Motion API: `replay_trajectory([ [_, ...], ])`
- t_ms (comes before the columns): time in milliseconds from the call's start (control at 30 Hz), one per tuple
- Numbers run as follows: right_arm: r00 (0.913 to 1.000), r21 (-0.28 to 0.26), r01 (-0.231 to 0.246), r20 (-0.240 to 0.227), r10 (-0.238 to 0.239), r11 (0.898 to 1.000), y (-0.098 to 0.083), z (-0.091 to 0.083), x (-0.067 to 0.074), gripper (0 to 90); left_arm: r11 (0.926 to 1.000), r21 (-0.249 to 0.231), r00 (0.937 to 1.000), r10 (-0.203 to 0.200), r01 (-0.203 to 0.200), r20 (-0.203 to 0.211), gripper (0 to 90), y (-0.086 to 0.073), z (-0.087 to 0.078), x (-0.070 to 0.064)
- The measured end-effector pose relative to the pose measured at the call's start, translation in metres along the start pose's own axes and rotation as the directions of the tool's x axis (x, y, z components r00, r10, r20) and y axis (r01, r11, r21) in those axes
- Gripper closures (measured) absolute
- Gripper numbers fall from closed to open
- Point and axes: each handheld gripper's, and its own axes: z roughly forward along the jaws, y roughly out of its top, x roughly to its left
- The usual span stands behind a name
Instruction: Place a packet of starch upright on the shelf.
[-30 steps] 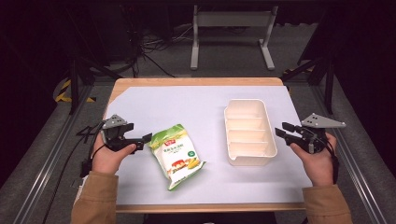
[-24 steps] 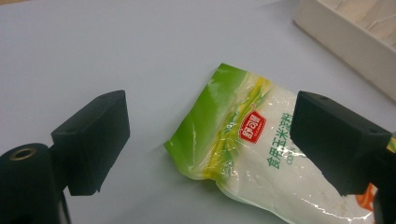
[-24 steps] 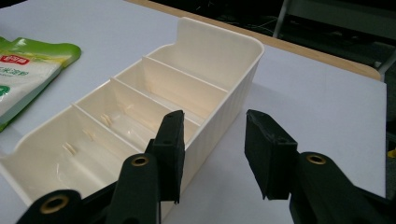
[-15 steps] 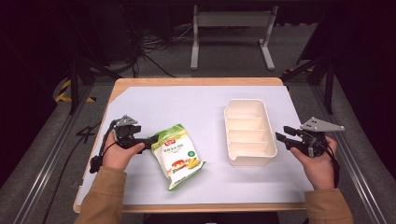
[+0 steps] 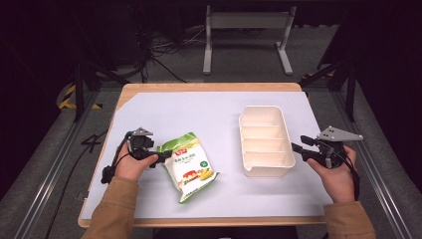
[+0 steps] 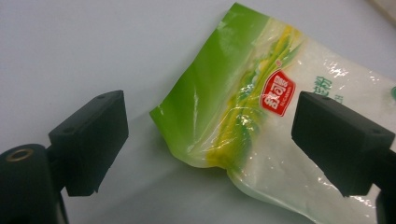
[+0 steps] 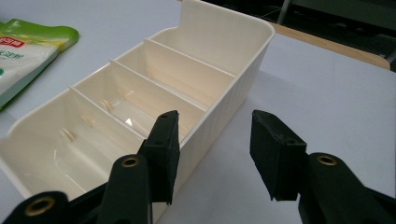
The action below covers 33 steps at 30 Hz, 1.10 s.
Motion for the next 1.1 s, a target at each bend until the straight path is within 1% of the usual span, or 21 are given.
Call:
replay_trajectory([
  [100, 1.0, 0.005, 0.003, -0.003, -0.003, 1.0, 0.0, 0.001, 0.0, 52.3, 1.0, -0.001, 0.9997, -0.009, 0.009, 0.022, 12.1, -0.001, 0.003, 0.001],
  [200, 1.0, 0.002, 0.001, -0.002, -0.001, 1.0, -0.001, 0.001, 0.0, 52.0, 0.9997, 0.021, 0.9997, -0.009, 0.009, 0.023, 12.1, -0.002, 0.006, 0.0],
  [300, 1.0, 0.001, 0.001, -0.002, -0.001, 1.0, -0.001, 0.001, 0.0, 51.8, 0.9991, 0.04, 0.9991, -0.015, 0.013, 0.039, 13.2, -0.003, 0.009, 0.0],
  [400, 1.0, 0.0, 0.001, -0.003, -0.001, 1.0, 0.0, 0.001, 0.0, 51.6, 0.9987, 0.048, 0.9978, -0.02, 0.017, 0.063, 17.6, -0.004, 0.011, -0.001],
  [533, 1.0, -0.007, -0.003, -0.001, 0.003, 1.0, 0.0, 0.0, 0.0, 51.5, 0.9984, 0.056, 0.9958, -0.017, 0.012, 0.09, 22.7, -0.004, 0.013, -0.003],
  [567, 1.0, -0.007, -0.002, 0.0, 0.002, 1.0, 0.0, 0.0, 0.0, 51.5, 0.9984, 0.056, 0.9958, -0.009, 0.004, 0.091, 23.9, -0.004, 0.013, -0.004],
  [633, 1.0, -0.008, -0.003, -0.002, 0.003, 1.0, 0.0, -0.001, 0.0, 51.5, 0.9985, 0.055, 0.9951, -0.007, 0.002, 0.099, 28.3, -0.004, 0.013, -0.004],
  [667, 1.0, -0.011, -0.002, -0.001, 0.002, 1.0, 0.001, -0.001, 0.0, 51.5, 0.9985, 0.054, 0.9948, 0.001, -0.006, 0.102, 28.3, -0.005, 0.014, -0.006],
  [700, 1.0, -0.011, -0.001, -0.001, 0.001, 1.0, 0.001, -0.001, -0.001, 51.5, 0.9984, 0.055, 0.9951, 0.008, -0.013, 0.099, 30.4, -0.005, 0.015, -0.007],
  [733, 1.0, -0.014, -0.003, -0.001, 0.003, 1.0, 0.001, -0.001, 0.0, 51.5, 0.9979, 0.058, 0.9959, 0.026, -0.031, 0.087, 33.1, -0.005, 0.015, -0.008],
  [767, 1.0, -0.014, -0.003, -0.001, 0.003, 1.0, 0.001, -0.001, 0.0, 51.5, 0.9979, 0.058, 0.9959, 0.026, -0.031, 0.087, 34.8, -0.005, 0.015, -0.008],
  [867, 1.0, -0.015, -0.002, -0.003, 0.002, 1.0, 0.001, -0.002, 0.0, 51.5, 0.9974, 0.067, 0.9955, 0.017, -0.024, 0.094, 46.8, -0.005, 0.014, -0.007],
  [900, 1.0, -0.015, -0.003, -0.003, 0.003, 1.0, 0.001, -0.002, 0.0, 51.5, 0.9972, 0.074, 0.9947, 0.007, -0.015, 0.103, 46.8, -0.005, 0.014, -0.008],
  [933, 1.0, -0.015, -0.002, -0.003, 0.002, 1.0, 0.002, -0.002, 0.0, 51.6, 0.9976, 0.069, 0.9942, 0.002, -0.01, 0.107, 50.7, -0.006, 0.014, -0.008],
  [1067, 1.0, -0.019, 0.0, -0.003, 0.0, 1.0, 0.002, -0.002, 0.001, 52.5, 0.9977, 0.066, 0.9923, 0.006, -0.014, 0.124, 60.9, -0.007, 0.015, -0.008],
  [1100, 1.0, -0.019, -0.001, -0.004, 0.001, 1.0, 0.002, -0.002, 0.001, 53.2, 0.9975, 0.07, 0.991, 0.002, -0.011, 0.133, 63.1, -0.008, 0.015, -0.009],
])
